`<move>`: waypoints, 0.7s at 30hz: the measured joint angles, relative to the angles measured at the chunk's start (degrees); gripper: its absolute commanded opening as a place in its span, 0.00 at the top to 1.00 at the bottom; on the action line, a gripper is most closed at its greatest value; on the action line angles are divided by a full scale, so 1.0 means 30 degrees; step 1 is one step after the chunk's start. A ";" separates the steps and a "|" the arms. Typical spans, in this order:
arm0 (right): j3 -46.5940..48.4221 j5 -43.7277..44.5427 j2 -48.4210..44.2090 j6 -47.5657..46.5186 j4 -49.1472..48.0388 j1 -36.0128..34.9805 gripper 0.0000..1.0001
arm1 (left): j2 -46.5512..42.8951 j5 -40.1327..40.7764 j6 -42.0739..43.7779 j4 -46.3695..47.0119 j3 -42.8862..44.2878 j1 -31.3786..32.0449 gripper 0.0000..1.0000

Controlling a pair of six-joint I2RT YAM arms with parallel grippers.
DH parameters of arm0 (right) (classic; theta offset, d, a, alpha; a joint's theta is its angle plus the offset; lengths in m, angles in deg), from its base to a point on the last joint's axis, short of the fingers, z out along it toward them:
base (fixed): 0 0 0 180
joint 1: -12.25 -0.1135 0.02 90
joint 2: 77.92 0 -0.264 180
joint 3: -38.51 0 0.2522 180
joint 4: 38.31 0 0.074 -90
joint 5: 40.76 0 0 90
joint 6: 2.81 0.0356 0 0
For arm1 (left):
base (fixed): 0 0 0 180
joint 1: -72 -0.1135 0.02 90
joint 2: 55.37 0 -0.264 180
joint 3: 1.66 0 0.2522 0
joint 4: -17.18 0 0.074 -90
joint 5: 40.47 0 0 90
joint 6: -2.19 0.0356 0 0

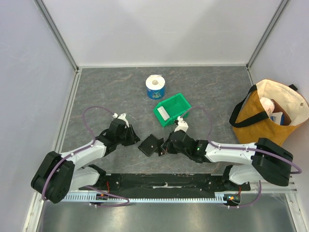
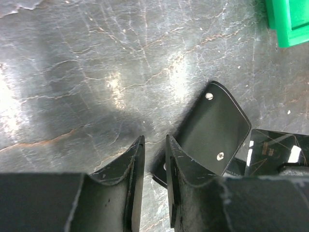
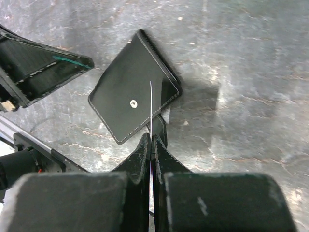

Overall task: Put the credit cards into the card holder
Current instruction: Open the card holder at the center of the board.

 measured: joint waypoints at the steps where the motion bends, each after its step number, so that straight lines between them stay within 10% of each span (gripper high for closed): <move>1: -0.0474 0.0175 -0.0415 0.0182 0.0029 0.0000 1.00 | 0.0189 -0.0211 0.0036 0.0226 0.0000 0.0000 0.70; 21: -0.3206 0.2419 -0.2375 0.3461 -0.0576 0.0000 1.00 | 0.0423 -0.0350 -0.2346 0.2900 -0.1406 0.3235 0.73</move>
